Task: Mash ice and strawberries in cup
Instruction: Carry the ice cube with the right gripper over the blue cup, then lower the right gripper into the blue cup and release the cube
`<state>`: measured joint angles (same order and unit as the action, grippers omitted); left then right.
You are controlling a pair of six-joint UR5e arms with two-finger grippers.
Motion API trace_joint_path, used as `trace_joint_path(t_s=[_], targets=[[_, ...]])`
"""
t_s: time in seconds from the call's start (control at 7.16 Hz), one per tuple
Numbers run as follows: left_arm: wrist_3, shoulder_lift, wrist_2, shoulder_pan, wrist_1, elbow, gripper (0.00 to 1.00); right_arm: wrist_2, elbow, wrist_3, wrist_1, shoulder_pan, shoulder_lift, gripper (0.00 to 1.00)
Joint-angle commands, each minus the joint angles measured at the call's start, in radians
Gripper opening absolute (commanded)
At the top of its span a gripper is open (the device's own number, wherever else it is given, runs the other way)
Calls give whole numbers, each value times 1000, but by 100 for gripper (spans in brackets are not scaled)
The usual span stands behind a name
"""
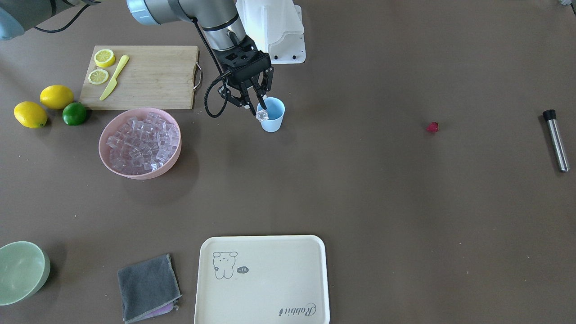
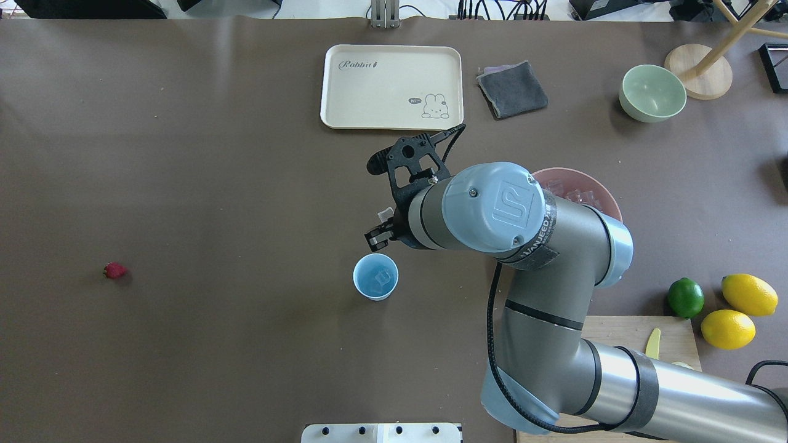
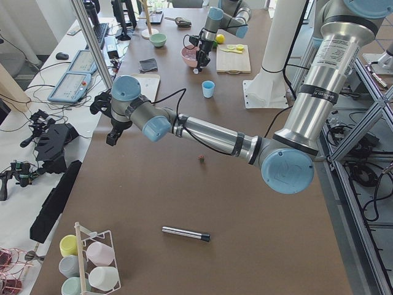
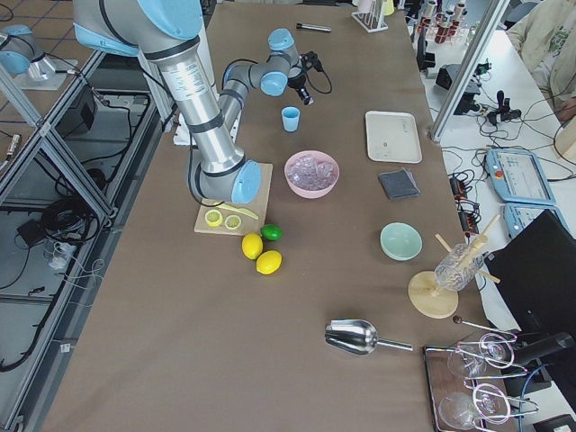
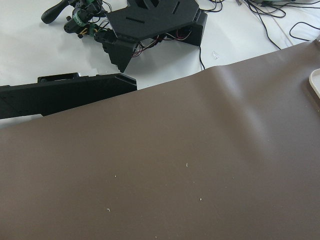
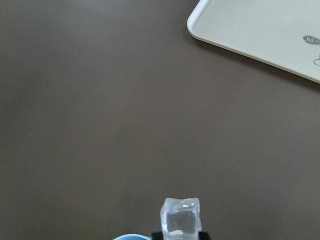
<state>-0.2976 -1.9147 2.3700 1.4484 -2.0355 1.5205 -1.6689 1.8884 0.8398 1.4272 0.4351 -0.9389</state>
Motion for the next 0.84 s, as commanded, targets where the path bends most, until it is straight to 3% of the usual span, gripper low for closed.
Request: trace_joint_path(t_s=[0.0, 0.7], targets=[[2, 0, 0, 1, 0, 0, 98, -6, -2, 5, -1, -21, 8, 0], [2, 23, 0, 1, -9, 10, 98, 21, -11, 4, -1, -82, -6, 0]])
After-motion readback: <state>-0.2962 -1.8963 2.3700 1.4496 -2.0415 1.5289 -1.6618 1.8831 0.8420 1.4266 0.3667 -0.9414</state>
